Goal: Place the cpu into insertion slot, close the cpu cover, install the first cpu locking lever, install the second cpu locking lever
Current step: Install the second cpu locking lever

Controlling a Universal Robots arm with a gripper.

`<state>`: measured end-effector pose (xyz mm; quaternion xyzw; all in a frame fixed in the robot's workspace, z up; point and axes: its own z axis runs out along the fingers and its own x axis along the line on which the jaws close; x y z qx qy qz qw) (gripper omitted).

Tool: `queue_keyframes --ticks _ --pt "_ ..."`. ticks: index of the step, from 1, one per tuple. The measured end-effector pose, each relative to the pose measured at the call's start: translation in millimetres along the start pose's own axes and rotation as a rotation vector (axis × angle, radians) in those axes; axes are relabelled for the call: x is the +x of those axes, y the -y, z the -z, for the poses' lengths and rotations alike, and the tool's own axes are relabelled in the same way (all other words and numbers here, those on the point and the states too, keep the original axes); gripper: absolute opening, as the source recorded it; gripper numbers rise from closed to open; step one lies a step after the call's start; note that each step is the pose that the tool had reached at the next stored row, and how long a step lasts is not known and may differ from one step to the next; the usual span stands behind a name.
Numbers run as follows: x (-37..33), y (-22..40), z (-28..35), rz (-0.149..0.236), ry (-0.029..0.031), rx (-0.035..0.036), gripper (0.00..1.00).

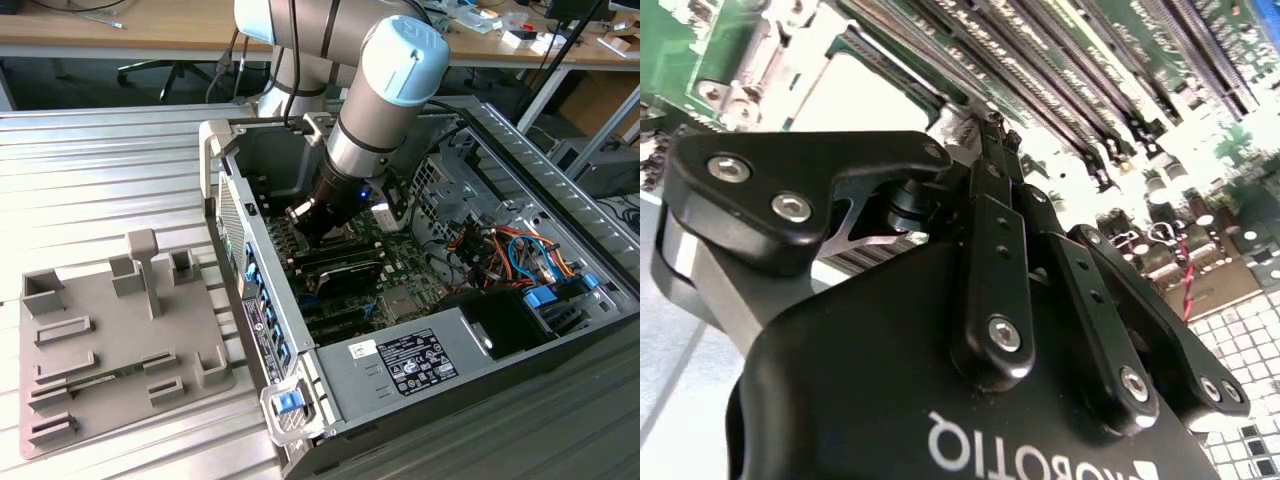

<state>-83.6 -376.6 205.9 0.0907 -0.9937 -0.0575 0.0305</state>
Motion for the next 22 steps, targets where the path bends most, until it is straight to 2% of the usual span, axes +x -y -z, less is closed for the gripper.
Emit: queue_keyframes --ticks 1,7,10,13,14,16,22 --pt "-0.9 0.1 0.2 0.000 0.0006 -0.0039 0.11" --pt "-4.4 -0.8 1.5 0.001 0.0018 -0.0100 0.11" --pt "-6.7 -0.8 2.3 0.001 0.0028 -0.0159 0.11" --pt "-13.4 0.1 4.0 0.002 0.0054 -0.0305 0.11" --pt "-17.4 0.7 4.3 0.003 0.0062 -0.0377 0.11" --pt "-21.2 1.3 4.7 0.003 0.0074 -0.0457 0.11" --pt "-34.5 2.8 6.3 0.003 0.0071 -0.0518 0.11"
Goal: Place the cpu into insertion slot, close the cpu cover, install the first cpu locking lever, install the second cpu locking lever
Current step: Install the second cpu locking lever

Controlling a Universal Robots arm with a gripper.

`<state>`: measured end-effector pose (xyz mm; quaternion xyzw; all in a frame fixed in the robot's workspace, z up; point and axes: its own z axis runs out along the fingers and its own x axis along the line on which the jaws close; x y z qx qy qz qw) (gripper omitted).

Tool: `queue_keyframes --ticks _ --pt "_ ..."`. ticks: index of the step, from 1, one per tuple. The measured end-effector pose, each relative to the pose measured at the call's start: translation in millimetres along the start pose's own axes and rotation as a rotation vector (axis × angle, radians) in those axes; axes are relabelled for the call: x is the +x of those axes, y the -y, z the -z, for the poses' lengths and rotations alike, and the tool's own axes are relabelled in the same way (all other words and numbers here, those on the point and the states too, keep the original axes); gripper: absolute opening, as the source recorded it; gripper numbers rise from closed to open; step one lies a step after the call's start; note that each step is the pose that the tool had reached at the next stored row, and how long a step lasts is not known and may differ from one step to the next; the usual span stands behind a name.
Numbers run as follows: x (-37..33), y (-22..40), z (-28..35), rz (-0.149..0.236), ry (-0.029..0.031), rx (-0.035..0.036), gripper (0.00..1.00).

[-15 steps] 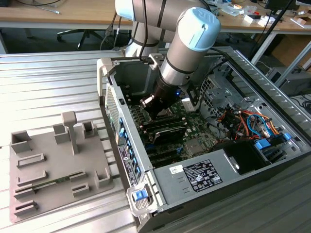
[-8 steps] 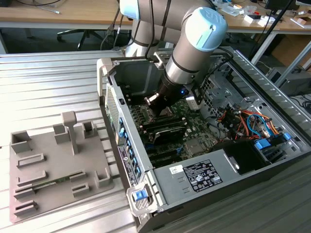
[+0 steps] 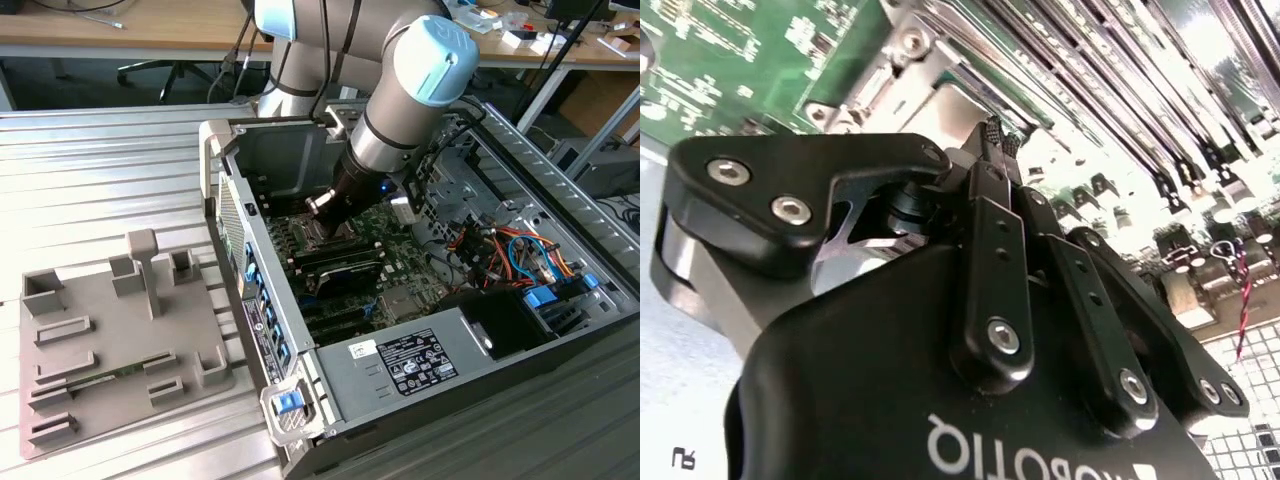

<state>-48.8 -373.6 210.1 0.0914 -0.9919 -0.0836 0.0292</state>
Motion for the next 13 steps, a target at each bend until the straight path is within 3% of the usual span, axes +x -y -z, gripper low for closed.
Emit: queue_keyframes --ticks 6,10,13 --pt "-17.7 1.8 4.0 0.000 -0.0013 -0.0101 0.11" --pt "-17.7 -1.3 17.6 0.000 -0.0011 -0.0102 0.11" --pt "-17.5 -2.3 23.3 0.000 -0.0010 -0.0103 0.11"
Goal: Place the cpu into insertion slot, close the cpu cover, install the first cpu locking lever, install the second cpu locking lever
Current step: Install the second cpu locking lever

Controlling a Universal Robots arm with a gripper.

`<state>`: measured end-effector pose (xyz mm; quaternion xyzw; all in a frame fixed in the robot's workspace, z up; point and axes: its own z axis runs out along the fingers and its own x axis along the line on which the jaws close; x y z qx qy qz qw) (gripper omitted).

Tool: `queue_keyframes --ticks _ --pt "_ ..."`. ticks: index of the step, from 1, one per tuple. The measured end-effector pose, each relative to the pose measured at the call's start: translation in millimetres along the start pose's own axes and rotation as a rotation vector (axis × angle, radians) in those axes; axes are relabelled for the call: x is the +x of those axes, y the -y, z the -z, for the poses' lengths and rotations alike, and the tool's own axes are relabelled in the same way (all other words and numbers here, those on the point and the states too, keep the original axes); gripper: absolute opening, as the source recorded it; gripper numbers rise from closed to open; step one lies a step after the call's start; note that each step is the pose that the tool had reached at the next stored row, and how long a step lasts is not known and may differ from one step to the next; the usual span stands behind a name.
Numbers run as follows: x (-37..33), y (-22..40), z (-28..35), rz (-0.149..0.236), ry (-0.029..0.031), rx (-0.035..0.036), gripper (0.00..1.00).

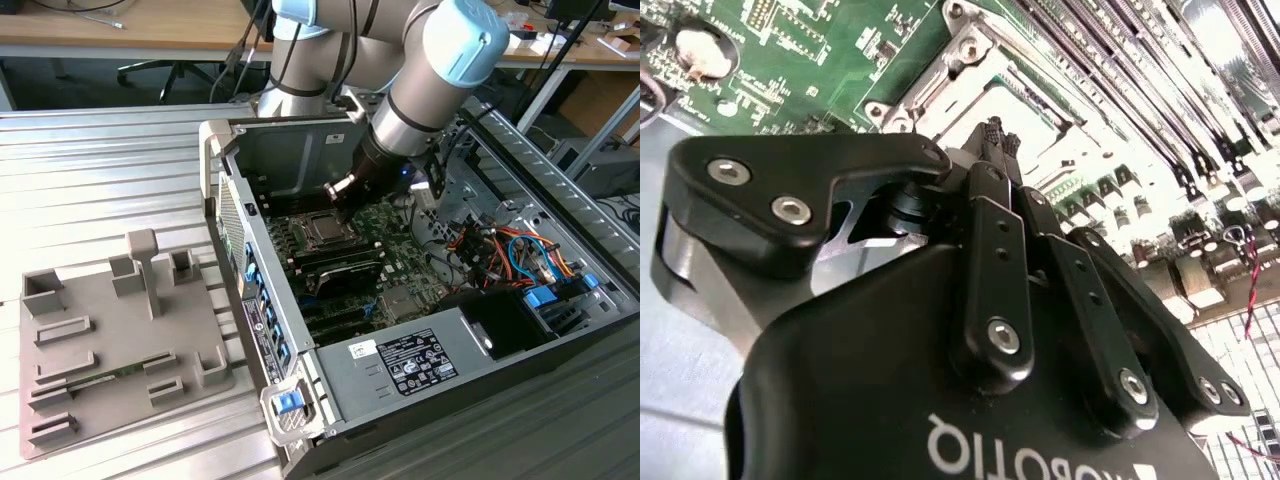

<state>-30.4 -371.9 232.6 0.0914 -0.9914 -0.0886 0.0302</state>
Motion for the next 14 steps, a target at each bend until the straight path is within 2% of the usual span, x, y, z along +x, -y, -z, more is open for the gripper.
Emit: queue_keyframes --ticks 8,14 --pt "0.7 -3.0 15.5 0.000 0.0002 -0.0010 0.11" --pt "0.7 -3.0 15.7 0.000 0.0002 -0.0014 0.11"
